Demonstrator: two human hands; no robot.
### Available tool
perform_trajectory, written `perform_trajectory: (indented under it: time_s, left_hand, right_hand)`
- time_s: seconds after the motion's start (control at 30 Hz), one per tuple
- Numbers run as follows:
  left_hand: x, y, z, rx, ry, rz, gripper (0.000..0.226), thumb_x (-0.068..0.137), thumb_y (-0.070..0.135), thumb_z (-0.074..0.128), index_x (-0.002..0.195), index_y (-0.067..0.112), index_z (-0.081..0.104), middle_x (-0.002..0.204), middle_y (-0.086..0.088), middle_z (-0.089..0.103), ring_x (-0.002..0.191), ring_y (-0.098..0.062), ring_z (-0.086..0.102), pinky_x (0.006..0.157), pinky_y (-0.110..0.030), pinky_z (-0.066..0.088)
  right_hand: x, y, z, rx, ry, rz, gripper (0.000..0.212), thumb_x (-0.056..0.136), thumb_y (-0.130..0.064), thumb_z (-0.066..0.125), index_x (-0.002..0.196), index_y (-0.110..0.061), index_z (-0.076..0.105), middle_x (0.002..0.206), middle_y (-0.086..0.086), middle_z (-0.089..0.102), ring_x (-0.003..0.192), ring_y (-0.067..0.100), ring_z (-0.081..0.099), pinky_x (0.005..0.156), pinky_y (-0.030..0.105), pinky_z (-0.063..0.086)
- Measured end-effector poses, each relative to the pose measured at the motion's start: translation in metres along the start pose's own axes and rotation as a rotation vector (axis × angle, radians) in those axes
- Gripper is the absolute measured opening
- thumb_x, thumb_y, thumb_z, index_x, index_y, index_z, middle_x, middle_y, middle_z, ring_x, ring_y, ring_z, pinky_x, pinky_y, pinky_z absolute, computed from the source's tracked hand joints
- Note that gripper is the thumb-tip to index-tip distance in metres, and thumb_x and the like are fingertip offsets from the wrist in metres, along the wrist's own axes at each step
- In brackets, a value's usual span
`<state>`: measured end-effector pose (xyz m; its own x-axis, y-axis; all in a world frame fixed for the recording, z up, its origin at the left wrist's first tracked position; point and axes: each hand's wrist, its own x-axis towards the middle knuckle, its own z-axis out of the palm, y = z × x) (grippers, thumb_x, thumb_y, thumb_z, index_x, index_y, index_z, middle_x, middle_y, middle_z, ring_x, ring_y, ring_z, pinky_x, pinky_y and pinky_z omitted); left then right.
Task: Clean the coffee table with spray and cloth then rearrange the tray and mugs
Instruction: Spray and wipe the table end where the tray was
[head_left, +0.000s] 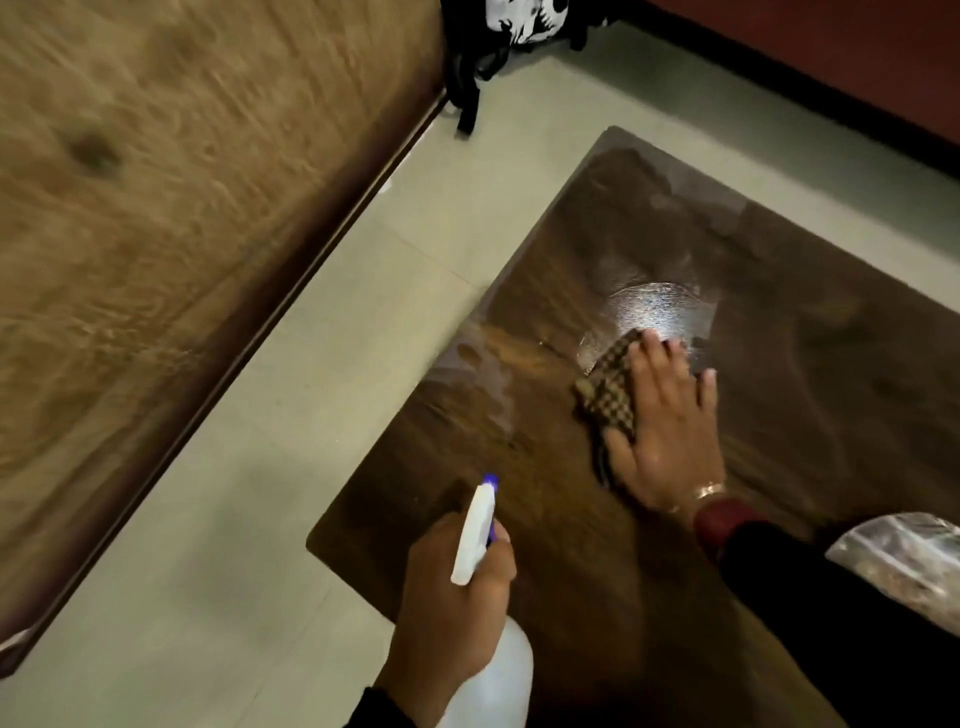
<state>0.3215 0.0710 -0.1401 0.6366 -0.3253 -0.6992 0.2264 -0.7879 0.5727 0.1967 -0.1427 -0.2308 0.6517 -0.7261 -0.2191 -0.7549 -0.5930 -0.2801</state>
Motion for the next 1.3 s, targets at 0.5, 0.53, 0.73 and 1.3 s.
perform_trajectory:
  time_s: [0.5,0.53,0.73,1.3]
  left_hand:
    - [0.029,0.057,-0.045,0.211,-0.047,0.001,0.031,0.081,0.047,0.061,0.088,0.017,0.069,0.076,0.006,0.067,0.069,-0.022,0.069,0.071,-0.031,0.064]
    - [0.030,0.057,-0.047,0.203,-0.041,0.000,0.036,0.078,0.049,0.059,0.091,0.017,0.069,0.076,0.006,0.067,0.069,-0.022,0.069,0.069,-0.027,0.062]
    - [0.035,0.075,-0.055,0.237,0.072,0.090,0.024,0.091,0.022,0.064,0.067,0.021,0.061,0.057,0.002,0.064,0.062,-0.016,0.066,0.054,-0.002,0.042]
    - [0.058,0.129,-0.023,0.206,-0.004,0.258,0.031,0.085,0.016,0.061,0.055,0.016,0.055,0.046,0.008,0.057,0.051,-0.023,0.061,0.050,-0.027,0.048]
  right_hand:
    - [0.050,-0.045,-0.002,-0.025,-0.070,-0.106,0.091,0.083,-0.053,0.042,0.163,-0.015,0.023,0.175,0.004,0.005,0.161,0.028,0.004,0.125,0.064,0.007]
    - [0.076,-0.051,-0.005,0.001,-0.025,-0.002,0.090,0.084,-0.053,0.039,0.163,-0.014,0.022,0.175,0.003,0.005,0.161,0.029,0.002,0.126,0.061,0.002]
    - [0.057,-0.151,0.033,-0.051,-0.102,-0.349,0.091,0.085,-0.053,0.050,0.164,-0.015,0.024,0.174,0.005,0.010,0.161,0.031,0.007,0.126,0.058,0.007]
    - [0.091,-0.079,0.003,-0.065,-0.115,-0.504,0.090,0.086,-0.051,0.049,0.165,-0.017,0.021,0.175,0.001,0.008,0.161,0.025,0.006,0.128,0.056,0.005]
